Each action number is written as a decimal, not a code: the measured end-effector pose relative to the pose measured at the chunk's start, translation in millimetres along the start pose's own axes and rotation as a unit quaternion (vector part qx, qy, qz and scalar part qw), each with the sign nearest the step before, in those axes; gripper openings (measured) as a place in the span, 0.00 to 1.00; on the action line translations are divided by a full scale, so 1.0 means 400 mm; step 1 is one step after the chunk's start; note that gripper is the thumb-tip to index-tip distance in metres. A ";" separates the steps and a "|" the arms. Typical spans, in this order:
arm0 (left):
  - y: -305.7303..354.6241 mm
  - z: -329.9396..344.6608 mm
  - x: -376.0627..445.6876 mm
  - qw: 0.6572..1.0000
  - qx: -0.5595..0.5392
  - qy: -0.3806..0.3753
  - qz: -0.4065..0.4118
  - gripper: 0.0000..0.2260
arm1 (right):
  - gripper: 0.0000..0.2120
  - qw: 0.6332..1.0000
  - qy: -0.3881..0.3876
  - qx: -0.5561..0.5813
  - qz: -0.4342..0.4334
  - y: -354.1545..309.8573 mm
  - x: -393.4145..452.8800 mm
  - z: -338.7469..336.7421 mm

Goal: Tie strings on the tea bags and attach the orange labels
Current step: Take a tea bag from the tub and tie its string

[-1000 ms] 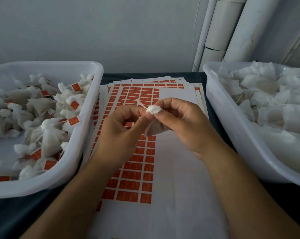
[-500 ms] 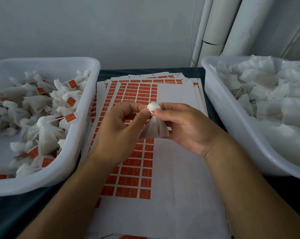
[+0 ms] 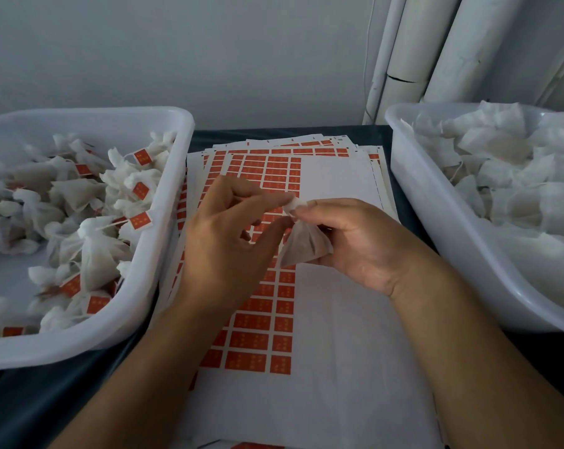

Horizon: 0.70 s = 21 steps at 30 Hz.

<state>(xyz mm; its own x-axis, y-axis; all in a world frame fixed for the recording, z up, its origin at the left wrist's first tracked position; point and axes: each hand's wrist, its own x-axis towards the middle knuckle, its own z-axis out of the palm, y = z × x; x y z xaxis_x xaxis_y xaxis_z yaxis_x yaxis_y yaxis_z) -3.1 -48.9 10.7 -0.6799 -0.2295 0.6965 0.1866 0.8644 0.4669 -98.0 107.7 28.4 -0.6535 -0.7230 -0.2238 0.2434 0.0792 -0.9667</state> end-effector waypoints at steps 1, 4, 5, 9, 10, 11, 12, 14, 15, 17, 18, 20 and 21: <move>-0.004 -0.001 0.000 1.000 0.007 -0.002 0.016 0.12 | 0.15 1.000 0.004 -0.002 0.002 0.000 -0.001 0.000; -0.013 -0.007 0.003 0.999 0.017 -0.010 0.043 0.12 | 0.15 1.000 0.011 -0.005 0.009 0.000 -0.003 0.001; -0.016 -0.008 0.003 0.999 0.020 -0.010 0.050 0.12 | 0.16 1.000 0.015 -0.005 0.009 0.000 -0.003 0.002; -0.019 -0.006 0.004 0.997 0.019 0.011 0.072 0.10 | 0.17 0.999 0.030 -0.016 0.012 -0.002 -0.003 0.005; -0.019 -0.006 0.003 0.997 0.020 0.017 0.079 0.10 | 0.18 0.999 0.031 -0.018 0.011 -0.002 -0.003 0.006; -0.019 -0.005 0.001 0.996 0.020 0.023 0.087 0.09 | 0.18 0.999 0.031 -0.020 0.010 -0.003 -0.004 0.007; -0.019 -0.006 -0.001 0.995 0.020 0.026 0.091 0.08 | 0.18 0.999 0.030 -0.021 0.009 -0.003 -0.005 0.007; -0.018 -0.006 -0.002 0.995 0.020 0.029 0.091 0.07 | 0.19 0.999 0.031 -0.023 0.008 -0.005 -0.009 0.005; -0.017 -0.005 -0.002 0.995 0.022 0.029 0.088 0.07 | 0.19 0.999 0.032 -0.026 0.007 -0.005 -0.010 0.005; -0.016 -0.003 -0.003 0.996 0.026 0.023 0.079 0.07 | 0.17 0.999 0.039 -0.036 0.006 -0.006 -0.010 0.004; -0.016 -0.002 -0.003 0.997 0.027 0.018 0.072 0.06 | 0.17 0.998 0.046 -0.043 0.007 -0.006 -0.010 0.005; -0.015 0.001 -0.003 0.998 0.032 0.006 0.056 0.07 | 0.14 0.996 0.063 -0.063 0.005 -0.005 -0.009 0.008; -0.014 0.002 -0.003 0.998 0.037 -0.001 0.046 0.08 | 0.12 0.995 0.070 -0.076 0.003 -0.005 -0.009 0.010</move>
<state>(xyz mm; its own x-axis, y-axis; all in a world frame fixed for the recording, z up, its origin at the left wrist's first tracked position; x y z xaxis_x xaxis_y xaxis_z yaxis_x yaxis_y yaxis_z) -4.2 -53.0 6.8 -0.6643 -0.1461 0.7330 0.1952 0.9127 0.3589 -93.2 107.6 31.5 -0.7483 -0.6203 -0.2349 0.1437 0.1941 -0.9704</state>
